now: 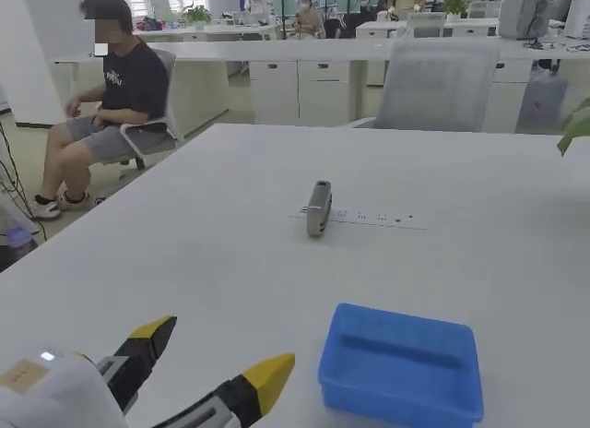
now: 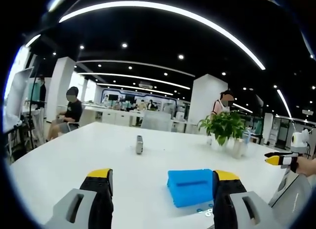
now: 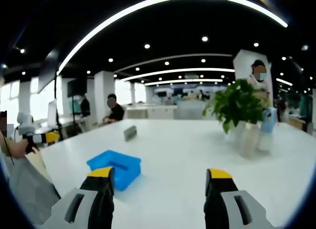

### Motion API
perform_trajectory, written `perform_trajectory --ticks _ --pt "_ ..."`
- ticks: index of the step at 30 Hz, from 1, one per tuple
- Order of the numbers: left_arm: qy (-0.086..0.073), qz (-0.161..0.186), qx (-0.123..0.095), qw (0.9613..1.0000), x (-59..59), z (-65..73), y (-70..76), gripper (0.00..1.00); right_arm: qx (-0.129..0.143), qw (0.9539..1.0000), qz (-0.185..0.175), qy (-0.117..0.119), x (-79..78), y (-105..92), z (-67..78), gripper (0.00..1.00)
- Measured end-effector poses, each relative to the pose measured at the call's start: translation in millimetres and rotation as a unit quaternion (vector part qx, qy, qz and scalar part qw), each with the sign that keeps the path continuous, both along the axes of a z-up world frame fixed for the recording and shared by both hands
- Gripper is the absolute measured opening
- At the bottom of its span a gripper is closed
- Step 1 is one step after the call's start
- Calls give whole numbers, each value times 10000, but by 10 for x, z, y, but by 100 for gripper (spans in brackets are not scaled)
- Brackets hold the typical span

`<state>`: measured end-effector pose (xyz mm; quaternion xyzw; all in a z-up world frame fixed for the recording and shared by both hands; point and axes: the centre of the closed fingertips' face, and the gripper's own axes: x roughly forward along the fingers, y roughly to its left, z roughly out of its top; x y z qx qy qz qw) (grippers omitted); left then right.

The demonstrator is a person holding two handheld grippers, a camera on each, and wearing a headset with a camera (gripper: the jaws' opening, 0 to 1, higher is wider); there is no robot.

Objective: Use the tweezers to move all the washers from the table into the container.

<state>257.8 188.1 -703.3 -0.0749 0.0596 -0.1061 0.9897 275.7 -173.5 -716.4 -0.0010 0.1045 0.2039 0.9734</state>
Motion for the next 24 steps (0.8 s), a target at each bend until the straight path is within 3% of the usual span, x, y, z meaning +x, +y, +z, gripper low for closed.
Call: perform_trajectory --ticks 24 --pt "-15 -12 10 10000 -3 5 1 84 -50 10000 2 45 10 -32 -33 73"
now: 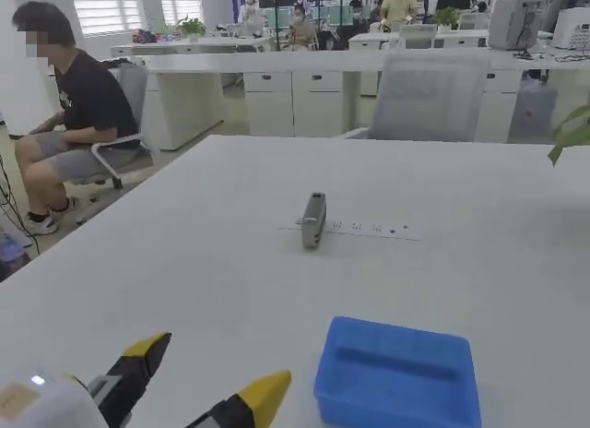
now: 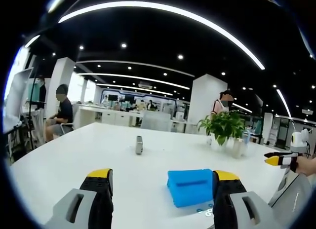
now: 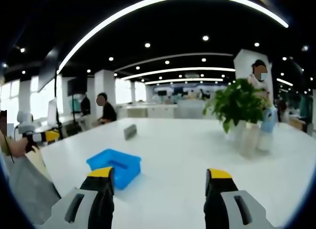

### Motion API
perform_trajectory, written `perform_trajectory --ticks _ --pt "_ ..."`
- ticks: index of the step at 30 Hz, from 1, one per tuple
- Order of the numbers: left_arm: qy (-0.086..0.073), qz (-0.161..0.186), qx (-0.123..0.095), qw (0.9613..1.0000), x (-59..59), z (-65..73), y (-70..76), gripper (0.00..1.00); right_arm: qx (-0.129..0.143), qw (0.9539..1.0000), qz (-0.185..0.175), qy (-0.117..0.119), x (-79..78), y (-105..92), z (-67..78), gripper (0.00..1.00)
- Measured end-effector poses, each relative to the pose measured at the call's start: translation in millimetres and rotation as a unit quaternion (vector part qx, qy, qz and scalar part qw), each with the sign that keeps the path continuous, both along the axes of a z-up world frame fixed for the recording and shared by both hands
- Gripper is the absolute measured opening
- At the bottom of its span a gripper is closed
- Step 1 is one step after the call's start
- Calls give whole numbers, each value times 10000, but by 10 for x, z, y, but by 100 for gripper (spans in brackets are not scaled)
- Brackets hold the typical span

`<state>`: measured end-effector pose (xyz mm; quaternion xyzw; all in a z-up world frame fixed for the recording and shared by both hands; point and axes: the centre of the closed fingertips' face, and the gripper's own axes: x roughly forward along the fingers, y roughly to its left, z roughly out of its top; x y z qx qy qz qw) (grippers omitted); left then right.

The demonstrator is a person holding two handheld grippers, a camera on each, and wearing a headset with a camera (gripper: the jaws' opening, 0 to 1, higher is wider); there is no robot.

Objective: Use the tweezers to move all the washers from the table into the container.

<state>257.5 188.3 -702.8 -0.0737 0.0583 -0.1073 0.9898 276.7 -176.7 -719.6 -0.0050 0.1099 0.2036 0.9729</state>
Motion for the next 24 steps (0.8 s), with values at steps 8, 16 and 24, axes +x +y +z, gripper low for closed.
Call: perform_trajectory --ticks 8,16,24 --pt "-25 10 67 10000 -1 7 1 84 -83 10000 -44 -2 -2 -5 0 74" --pt "-60 -35 56 10000 -3 28 -25 85 -169 9998 -12 65 -3 -4 -31 74" --pt "516 -794 164 9954 -19 -93 -277 87 -1146 9871 740 842 -138 173 -311 57"
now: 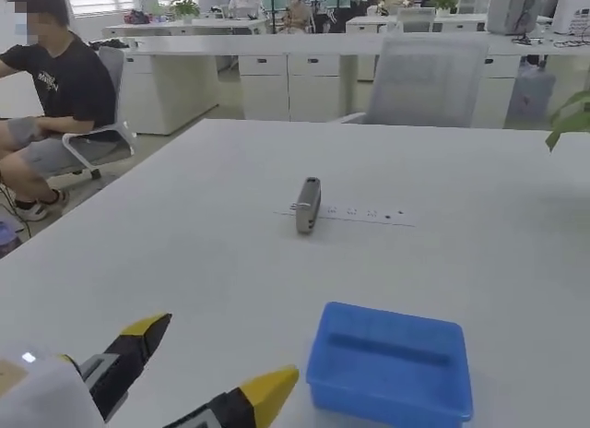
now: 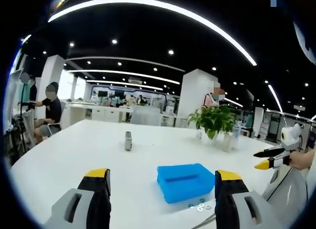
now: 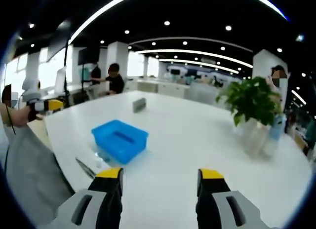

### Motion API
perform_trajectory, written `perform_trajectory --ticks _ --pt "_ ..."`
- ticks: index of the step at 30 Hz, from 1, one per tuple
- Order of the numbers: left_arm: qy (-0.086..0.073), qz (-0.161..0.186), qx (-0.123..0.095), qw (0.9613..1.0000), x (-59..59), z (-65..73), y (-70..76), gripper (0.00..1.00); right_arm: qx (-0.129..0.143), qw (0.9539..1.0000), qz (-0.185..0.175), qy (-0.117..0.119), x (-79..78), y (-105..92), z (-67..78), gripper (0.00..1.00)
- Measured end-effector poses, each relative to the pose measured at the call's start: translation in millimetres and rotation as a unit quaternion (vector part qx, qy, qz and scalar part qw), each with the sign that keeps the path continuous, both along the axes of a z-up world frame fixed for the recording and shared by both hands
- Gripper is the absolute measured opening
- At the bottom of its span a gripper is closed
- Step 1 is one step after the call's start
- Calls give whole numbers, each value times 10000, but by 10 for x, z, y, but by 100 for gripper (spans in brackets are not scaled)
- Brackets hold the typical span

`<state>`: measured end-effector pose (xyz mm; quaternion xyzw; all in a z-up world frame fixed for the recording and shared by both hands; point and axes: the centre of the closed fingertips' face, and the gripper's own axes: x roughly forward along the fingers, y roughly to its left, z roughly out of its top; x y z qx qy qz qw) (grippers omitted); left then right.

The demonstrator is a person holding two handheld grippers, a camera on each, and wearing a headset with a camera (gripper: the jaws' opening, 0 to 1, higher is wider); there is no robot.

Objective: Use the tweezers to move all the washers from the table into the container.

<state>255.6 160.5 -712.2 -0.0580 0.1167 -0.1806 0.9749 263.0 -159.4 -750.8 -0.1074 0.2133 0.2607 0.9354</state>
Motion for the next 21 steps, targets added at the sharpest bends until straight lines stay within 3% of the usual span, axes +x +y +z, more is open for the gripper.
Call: perform_trajectory --ticks 3,5,7,8,10,11,12,14,15,16,17,18,20,21 --pt "540 -632 230 9963 -54 -186 -197 78 102 9984 455 323 -79 183 -65 53" --pt "927 -1119 404 9886 -106 -329 -334 74 76 9946 869 558 -151 317 -133 47" --pt "1161 -1710 211 9782 -163 -389 -521 63 -8 9907 1191 664 -189 465 -163 41" --pt "1224 -1857 92 9749 -168 -402 -578 61 -12 9880 1377 696 -208 545 -165 37" --pt "1432 -2260 -23 9635 -201 -460 -706 58 23 9811 1747 835 -256 746 -194 31" --pt "1538 -2425 121 9578 -210 -524 -744 55 23 9763 1977 880 -276 821 -229 29" --pt "1546 -2503 215 9555 -214 -548 -757 51 11 9718 2145 978 -305 889 -273 27" --pt "1697 -2857 488 9419 -250 -668 -827 42 -67 9654 2383 1060 -331 1013 -355 23" --pt "1830 -3081 576 9318 -286 -739 -872 39 -179 9585 2596 1168 -370 1090 -442 20" --pt "1896 -3201 635 9261 -303 -780 -895 37 -249 9541 2731 1201 -388 1134 -493 18" --pt "1957 -3352 827 9179 -319 -849 -911 35 -289 9505 2833 1244 -408 1180 -539 16" --pt "2011 -3440 930 9125 -330 -895 -915 33 -347 9444 2988 1329 -434 1233 -611 14" --pt "2122 -3636 1048 9010 -358 -976 -941 28 -463 9395 3109 1364 -437 1299 -694 13" --pt "2147 -3660 1098 8988 -356 -1007 -944 26 -457 9385 3126 1394 -437 1331 -717 12"
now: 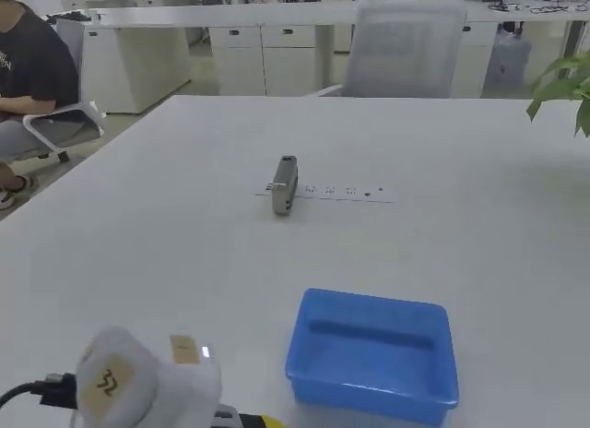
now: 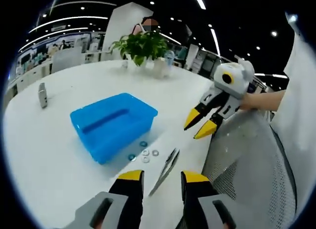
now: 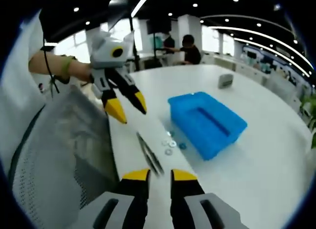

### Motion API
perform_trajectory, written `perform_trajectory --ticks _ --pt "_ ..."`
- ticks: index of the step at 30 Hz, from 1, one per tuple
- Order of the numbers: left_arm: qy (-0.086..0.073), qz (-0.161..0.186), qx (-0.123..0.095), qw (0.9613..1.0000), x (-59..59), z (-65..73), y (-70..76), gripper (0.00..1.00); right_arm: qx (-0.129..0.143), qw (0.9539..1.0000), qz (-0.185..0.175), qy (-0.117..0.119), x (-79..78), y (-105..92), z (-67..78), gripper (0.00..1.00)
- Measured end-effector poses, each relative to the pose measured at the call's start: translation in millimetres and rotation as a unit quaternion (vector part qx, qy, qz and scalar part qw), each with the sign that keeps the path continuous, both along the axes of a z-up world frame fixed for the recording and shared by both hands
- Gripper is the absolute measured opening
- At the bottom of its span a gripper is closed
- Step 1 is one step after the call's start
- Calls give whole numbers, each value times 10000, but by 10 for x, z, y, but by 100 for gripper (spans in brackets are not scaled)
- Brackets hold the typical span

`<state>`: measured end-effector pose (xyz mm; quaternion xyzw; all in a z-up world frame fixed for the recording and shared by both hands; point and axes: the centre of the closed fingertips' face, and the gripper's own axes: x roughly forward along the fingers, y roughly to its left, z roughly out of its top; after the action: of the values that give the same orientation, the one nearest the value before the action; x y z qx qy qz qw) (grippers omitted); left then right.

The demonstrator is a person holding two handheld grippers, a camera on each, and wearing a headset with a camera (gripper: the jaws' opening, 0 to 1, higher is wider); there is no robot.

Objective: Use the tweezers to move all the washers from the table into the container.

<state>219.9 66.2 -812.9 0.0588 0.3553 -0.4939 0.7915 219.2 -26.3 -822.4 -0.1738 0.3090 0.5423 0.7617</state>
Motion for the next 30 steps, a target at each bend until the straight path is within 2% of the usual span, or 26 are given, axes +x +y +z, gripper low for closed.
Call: perform_trajectory --ticks 2,3,4,6,7,8,10,11,13,14,16,17,18,19,21,22,25,26,28,29,30 --pt "39 -278 271 9992 -37 -112 18 21 -85 9998 151 63 -13 57 -65 12" --pt "-31 -390 416 9984 -38 -153 32 19 -107 9997 187 59 -10 78 -83 12" --pt "-81 -585 632 9963 -58 -216 50 18 -161 9994 292 92 -17 101 -117 12" --pt "-124 -832 875 9926 -89 -295 64 13 -289 9986 444 44 -16 138 -175 13" --pt "-168 -997 1042 9894 -105 -341 80 11 -321 9983 487 47 -22 145 -188 13" --pt "-186 -1040 1121 9881 -107 -359 91 10 -428 9971 624 19 -36 173 -235 13" --pt "-263 -1262 1355 9824 -123 -420 108 7 -524 9959 742 -20 -48 202 -272 13" --pt "-483 -1364 1343 9803 -94 -396 82 4 -551 9956 761 -34 -51 213 -283 13" --pt "-441 -1336 1452 9793 -86 -412 93 0 -616 9948 807 -91 -50 225 -305 13" --pt "-644 -1494 1533 9747 -66 -413 92 0 -629 9946 823 -100 -49 227 -309 13" --pt "-622 -1504 1527 9748 -71 -409 90 0 -651 9943 837 -121 -44 229 -318 14" --pt "-669 -1548 1555 9733 -65 -407 86 0 -660 9942 840 -126 -40 226 -324 14" --pt "-734 -1605 1596 9713 -62 -406 87 0 -664 9942 838 -131 -37 225 -328 14" --pt "-846 -1711 1672 9673 -56 -404 90 0 -668 9942 833 -132 -32 224 -332 14" --pt "-939 -1761 1762 9639 -42 -403 93 0 -667 9943 823 -127 -27 223 -338 14" --pt "-979 -1730 1782 9637 -21 -401 99 0 -671 9943 819 -132 -22 221 -339 14" --pt "-837 -1557 1612 9710 1 -380 76 14 -702 9940 830 -140 -15 215 -353 14" --pt "-811 -1567 1602 9712 2 -379 83 13 -692 9940 835 -136 -16 218 -354 14" --pt "-888 -1603 1716 9680 22 -401 105 8 -689 9939 851 -142 -16 222 -351 13" --pt "-883 -1618 1724 9676 23 -411 104 8 -699 9937 866 -159 -13 221 -350 13" --pt "-813 -1649 1725 9677 22 -430 105 6 -697 9936 875 -159 -12 223 -350 13"
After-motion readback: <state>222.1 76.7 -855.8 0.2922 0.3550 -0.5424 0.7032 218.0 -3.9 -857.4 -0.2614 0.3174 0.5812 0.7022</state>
